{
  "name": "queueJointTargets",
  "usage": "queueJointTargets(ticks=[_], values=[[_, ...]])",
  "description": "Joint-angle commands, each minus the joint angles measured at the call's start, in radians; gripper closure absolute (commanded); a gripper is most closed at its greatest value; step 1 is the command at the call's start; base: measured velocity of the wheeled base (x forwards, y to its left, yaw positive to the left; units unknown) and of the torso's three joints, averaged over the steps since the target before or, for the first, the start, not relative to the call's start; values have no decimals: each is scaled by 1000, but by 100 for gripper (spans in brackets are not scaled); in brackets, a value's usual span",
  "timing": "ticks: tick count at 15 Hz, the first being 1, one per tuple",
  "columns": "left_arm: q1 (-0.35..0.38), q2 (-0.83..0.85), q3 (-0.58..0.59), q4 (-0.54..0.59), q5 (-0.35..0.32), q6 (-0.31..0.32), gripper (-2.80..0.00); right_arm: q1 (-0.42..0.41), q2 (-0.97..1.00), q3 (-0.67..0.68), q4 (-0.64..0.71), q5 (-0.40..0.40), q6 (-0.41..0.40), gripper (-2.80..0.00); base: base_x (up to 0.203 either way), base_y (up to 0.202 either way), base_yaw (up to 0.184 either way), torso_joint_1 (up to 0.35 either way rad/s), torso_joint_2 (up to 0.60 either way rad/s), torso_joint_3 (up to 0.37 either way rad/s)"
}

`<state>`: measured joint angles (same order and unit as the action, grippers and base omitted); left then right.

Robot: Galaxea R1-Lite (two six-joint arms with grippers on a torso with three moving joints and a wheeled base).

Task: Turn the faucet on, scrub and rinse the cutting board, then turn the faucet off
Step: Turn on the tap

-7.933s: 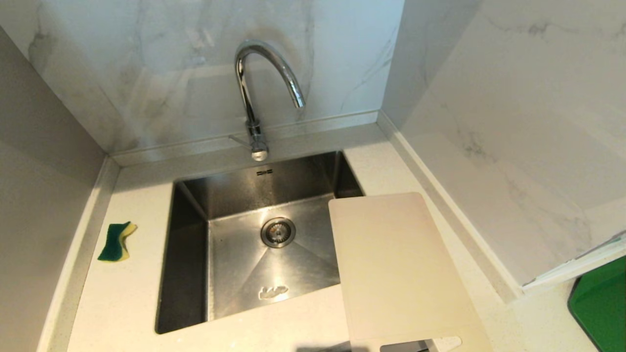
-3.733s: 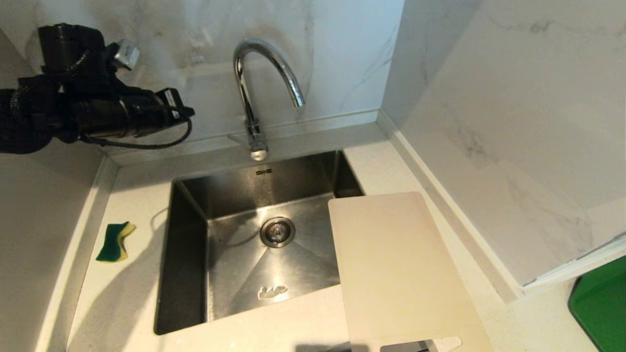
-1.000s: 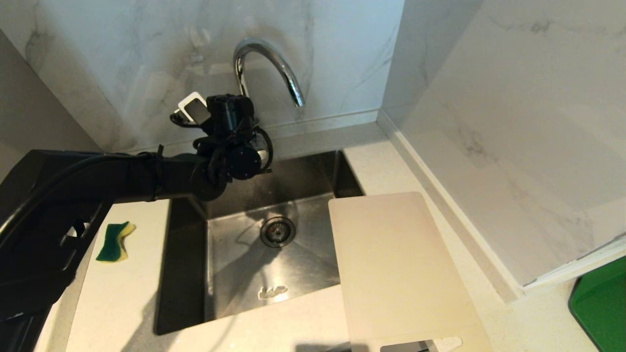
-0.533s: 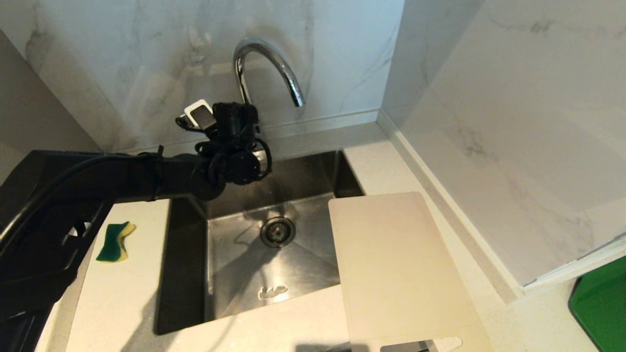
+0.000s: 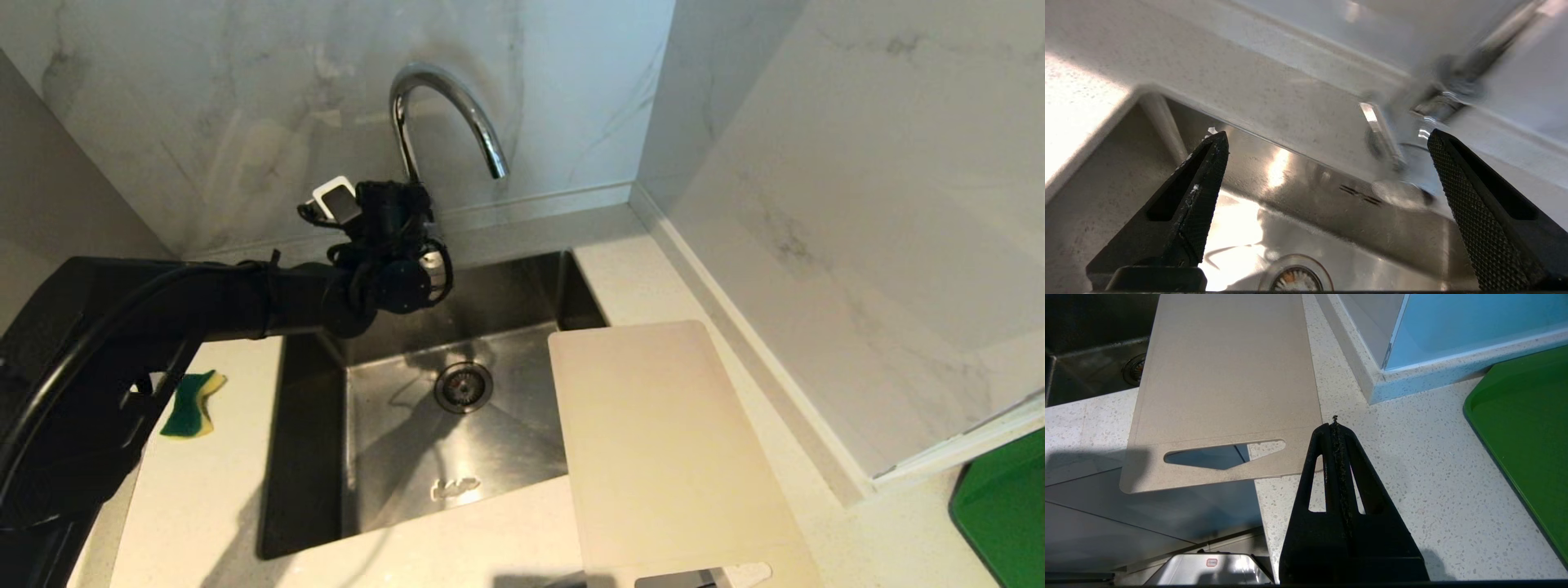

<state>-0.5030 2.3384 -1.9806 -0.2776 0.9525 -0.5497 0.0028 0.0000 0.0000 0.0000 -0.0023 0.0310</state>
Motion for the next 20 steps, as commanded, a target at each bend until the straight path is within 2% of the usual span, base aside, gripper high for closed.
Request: queueJointTargets(ticks=[1, 5, 11, 16, 20], values=[[9, 16, 0, -4, -31, -20, -280, 0, 0, 0, 0, 1, 0, 0, 0, 0, 0, 0, 0, 0], [11, -33, -1, 62, -190, -39, -280, 0, 0, 0, 0, -1, 0, 0, 0, 0, 0, 0, 0, 0], [41, -44, -14, 142, -293, -153, -280, 0, 0, 0, 0, 0, 0, 0, 0, 0, 0, 0, 0, 0], [60, -36, -12, 141, -296, -159, -280, 0, 0, 0, 0, -1, 0, 0, 0, 0, 0, 0, 0, 0], [63, -25, -13, 127, -265, -161, -280, 0, 0, 0, 0, 0, 0, 0, 0, 0, 0, 0, 0, 0]])
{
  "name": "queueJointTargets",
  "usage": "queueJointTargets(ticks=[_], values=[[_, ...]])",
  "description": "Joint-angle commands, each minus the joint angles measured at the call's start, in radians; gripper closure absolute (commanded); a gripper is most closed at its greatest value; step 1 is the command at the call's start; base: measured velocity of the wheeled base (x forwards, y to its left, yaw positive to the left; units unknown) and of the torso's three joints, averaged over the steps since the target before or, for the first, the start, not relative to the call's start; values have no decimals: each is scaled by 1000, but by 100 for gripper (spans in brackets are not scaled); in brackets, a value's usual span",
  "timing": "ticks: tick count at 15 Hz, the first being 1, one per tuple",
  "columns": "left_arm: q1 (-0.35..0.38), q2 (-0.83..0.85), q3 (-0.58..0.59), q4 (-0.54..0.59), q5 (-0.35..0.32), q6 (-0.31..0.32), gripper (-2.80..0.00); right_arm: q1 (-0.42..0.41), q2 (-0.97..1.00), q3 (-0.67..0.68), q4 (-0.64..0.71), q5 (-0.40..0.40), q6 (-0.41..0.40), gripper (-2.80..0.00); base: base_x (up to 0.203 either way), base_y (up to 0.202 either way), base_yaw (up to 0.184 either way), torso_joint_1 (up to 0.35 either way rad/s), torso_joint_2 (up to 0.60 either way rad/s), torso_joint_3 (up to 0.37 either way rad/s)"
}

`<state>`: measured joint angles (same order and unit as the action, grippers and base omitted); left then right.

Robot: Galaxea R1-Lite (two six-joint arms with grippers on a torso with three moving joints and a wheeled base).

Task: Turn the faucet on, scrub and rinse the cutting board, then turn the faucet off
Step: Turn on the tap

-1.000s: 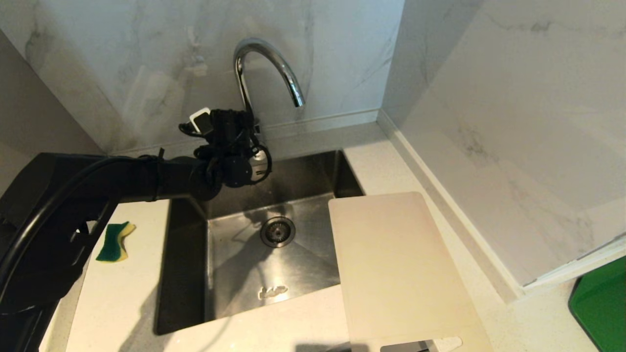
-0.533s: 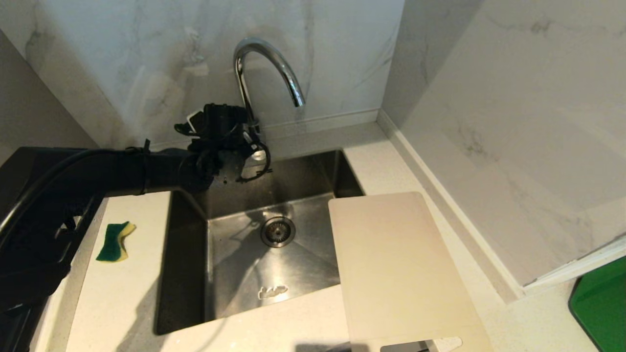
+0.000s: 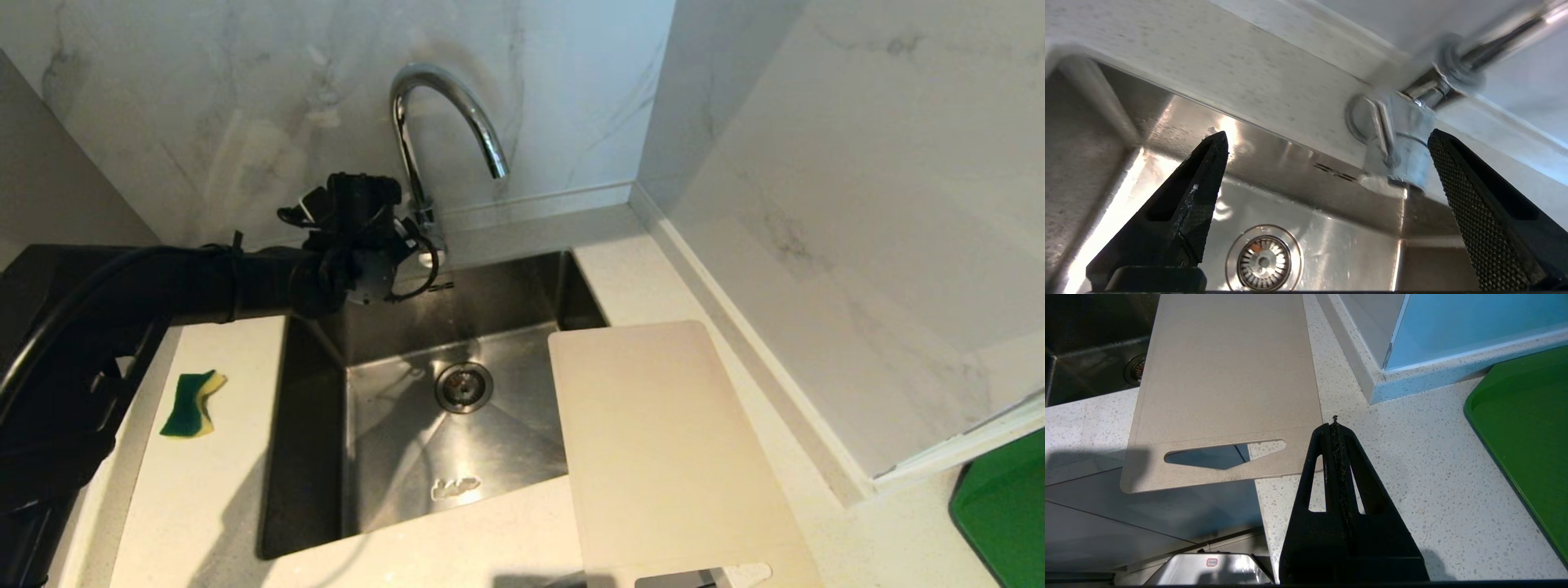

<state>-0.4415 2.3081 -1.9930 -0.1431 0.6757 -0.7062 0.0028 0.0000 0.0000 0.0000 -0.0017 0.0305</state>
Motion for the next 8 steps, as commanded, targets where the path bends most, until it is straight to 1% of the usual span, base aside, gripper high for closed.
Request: queueJointTargets(ticks=[1, 2, 8], values=[[1, 5, 0, -16, 32, -4, -280, 0, 0, 0, 0, -1, 0, 0, 0, 0, 0, 0, 0, 0], [1, 5, 0, -29, 53, -3, -280, 0, 0, 0, 0, 0, 0, 0, 0, 0, 0, 0, 0, 0], [4, 37, 0, -38, 89, 6, -280, 0, 0, 0, 0, 0, -1, 0, 0, 0, 0, 0, 0, 0]])
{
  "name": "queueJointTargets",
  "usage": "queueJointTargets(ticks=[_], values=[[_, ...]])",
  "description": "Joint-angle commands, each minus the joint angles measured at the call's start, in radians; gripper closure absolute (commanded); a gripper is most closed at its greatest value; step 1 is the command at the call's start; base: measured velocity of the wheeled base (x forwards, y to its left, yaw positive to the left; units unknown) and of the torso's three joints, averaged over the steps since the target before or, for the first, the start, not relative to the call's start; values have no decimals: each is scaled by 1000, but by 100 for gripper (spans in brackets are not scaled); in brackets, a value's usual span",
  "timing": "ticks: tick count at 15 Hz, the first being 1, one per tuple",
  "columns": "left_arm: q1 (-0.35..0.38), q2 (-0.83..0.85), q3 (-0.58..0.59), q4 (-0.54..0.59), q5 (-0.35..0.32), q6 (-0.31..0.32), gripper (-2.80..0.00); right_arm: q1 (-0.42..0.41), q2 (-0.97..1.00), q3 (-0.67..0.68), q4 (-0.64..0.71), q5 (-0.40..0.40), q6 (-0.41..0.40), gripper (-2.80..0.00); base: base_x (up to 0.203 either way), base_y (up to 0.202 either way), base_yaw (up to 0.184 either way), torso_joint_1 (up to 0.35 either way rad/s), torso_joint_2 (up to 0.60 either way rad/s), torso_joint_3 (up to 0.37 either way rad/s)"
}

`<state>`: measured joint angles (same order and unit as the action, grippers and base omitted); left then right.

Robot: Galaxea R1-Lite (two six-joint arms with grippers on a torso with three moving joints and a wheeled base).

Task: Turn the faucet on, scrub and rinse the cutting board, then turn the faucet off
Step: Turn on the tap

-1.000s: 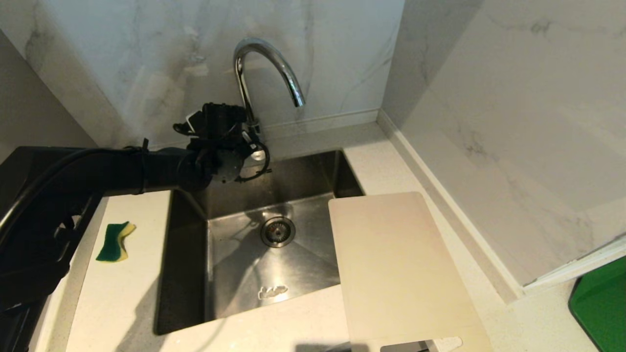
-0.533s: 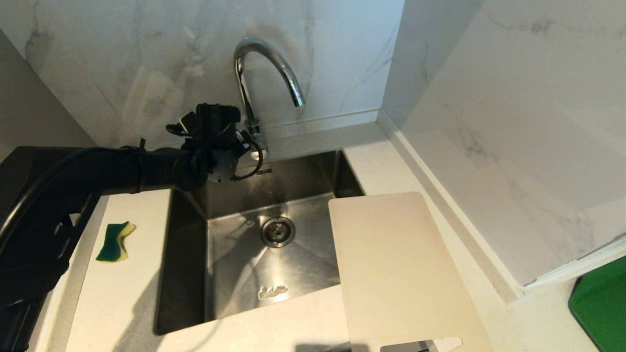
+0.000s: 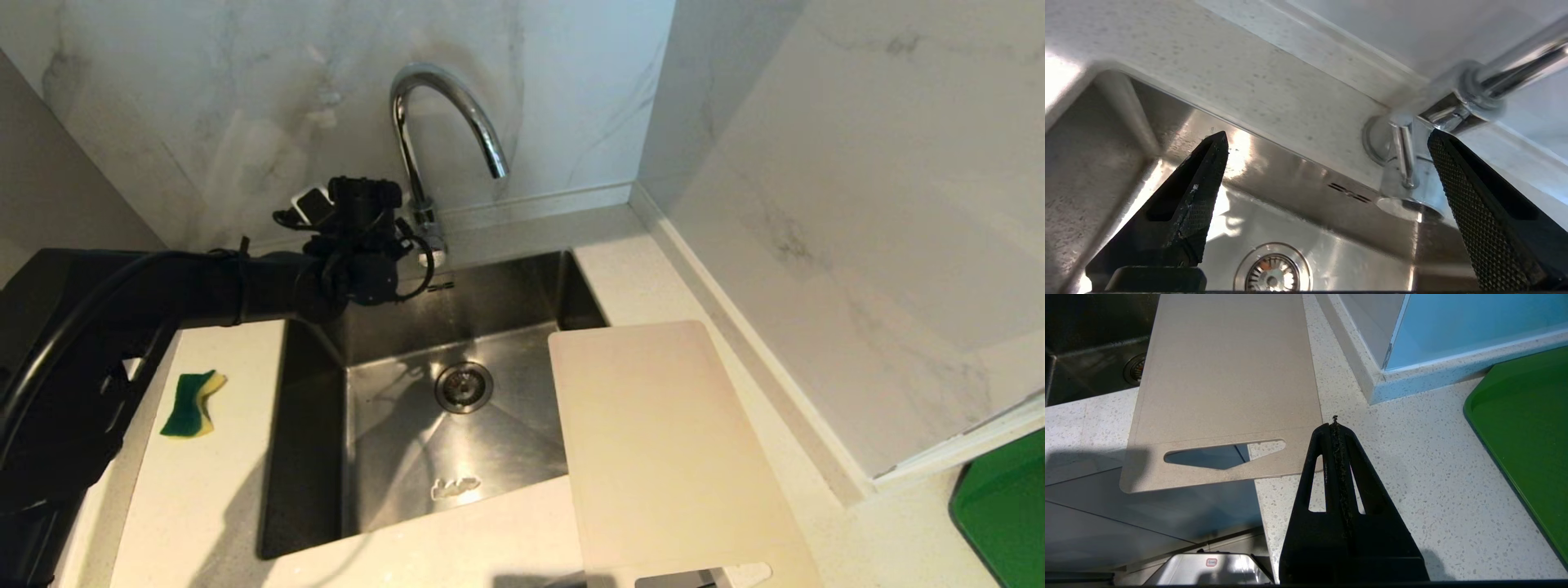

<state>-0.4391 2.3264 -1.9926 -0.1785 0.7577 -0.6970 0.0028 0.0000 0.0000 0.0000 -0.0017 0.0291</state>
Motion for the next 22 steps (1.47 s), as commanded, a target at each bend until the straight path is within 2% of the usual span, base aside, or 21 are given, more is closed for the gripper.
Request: queueJointTargets(ticks=[1, 7, 14, 19, 22], values=[[10, 26, 0, -7, 15, -3, -280, 0, 0, 0, 0, 0, 0, 0, 0, 0, 0, 0, 0, 0], [40, 33, 0, -18, 17, -1, -280, 0, 0, 0, 0, 0, 0, 0, 0, 0, 0, 0, 0, 0], [29, 12, 1, 0, 27, -11, -280, 0, 0, 0, 0, 0, 0, 0, 0, 0, 0, 0, 0, 0], [5, -13, 3, 170, 38, -123, -280, 0, 0, 0, 0, -1, 0, 0, 0, 0, 0, 0, 0, 0], [0, -10, 3, 216, 40, -153, -280, 0, 0, 0, 0, 0, 1, 0, 0, 0, 0, 0, 0, 0]])
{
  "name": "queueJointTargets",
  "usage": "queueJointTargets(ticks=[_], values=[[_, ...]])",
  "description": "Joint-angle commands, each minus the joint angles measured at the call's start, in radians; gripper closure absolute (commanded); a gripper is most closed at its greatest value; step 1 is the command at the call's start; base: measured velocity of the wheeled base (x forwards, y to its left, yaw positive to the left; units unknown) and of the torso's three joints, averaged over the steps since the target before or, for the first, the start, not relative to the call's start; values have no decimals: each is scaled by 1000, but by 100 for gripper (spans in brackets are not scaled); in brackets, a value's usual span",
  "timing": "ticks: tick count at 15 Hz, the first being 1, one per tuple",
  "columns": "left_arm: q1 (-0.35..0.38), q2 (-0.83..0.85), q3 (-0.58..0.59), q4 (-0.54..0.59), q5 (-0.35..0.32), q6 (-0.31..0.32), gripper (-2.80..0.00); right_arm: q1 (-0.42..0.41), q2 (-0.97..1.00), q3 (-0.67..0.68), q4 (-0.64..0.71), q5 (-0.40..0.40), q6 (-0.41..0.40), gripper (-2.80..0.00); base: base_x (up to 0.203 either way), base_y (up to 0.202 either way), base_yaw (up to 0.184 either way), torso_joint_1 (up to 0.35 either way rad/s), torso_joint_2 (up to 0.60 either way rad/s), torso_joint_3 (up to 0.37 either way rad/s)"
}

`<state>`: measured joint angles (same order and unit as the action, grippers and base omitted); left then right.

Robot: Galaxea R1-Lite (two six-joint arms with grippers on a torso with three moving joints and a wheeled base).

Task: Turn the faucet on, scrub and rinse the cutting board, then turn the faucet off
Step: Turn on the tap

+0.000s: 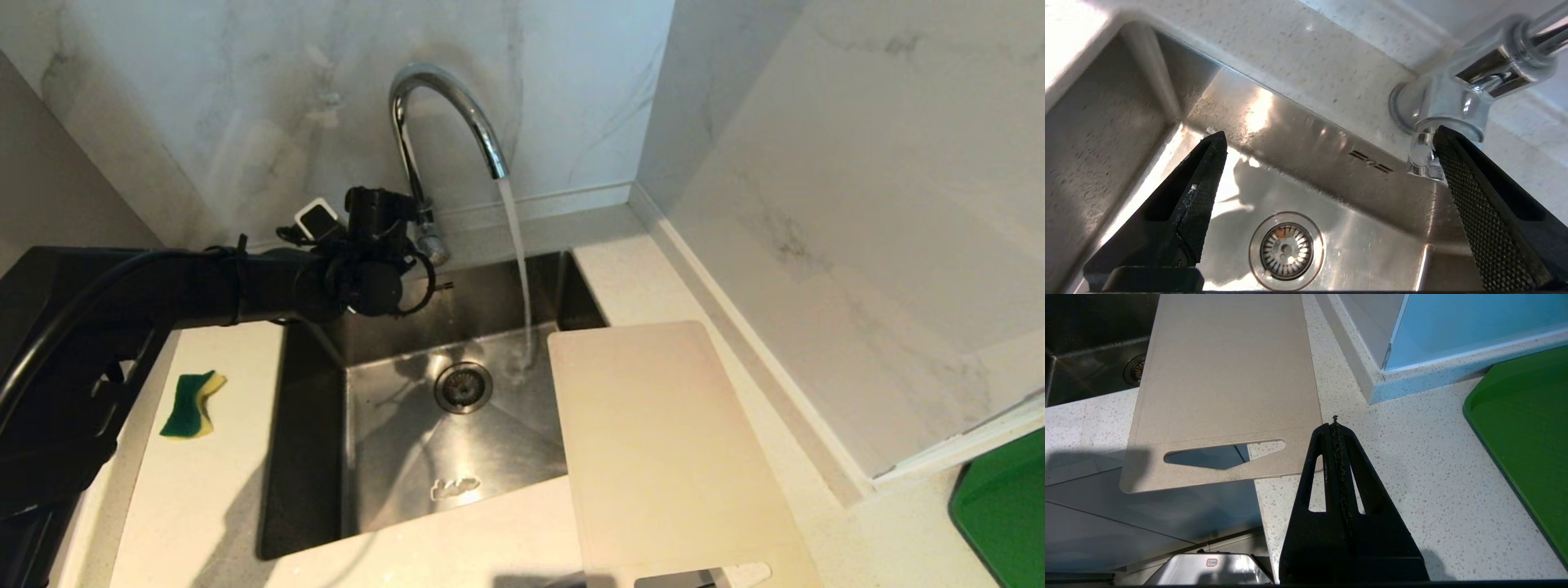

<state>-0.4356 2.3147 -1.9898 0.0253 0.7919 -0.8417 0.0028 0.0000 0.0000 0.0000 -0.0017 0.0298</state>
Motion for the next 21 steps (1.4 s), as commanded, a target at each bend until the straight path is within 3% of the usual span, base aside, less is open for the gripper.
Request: queueJointTargets(ticks=[1, 9, 14, 21], values=[[-3, 2, 2, 16, 6, -12, -280, 0, 0, 0, 0, 0, 0, 0, 0, 0, 0, 0, 0, 0], [-31, 3, 10, 35, 6, -17, -280, 0, 0, 0, 0, 0, 0, 0, 0, 0, 0, 0, 0, 0], [-46, -7, 9, 84, 0, -57, -280, 0, 0, 0, 0, -1, 1, 0, 0, 0, 0, 0, 0, 0], [-100, -113, 11, 87, 9, -48, -280, 0, 0, 0, 0, -1, 1, 0, 0, 0, 0, 0, 0, 0]])
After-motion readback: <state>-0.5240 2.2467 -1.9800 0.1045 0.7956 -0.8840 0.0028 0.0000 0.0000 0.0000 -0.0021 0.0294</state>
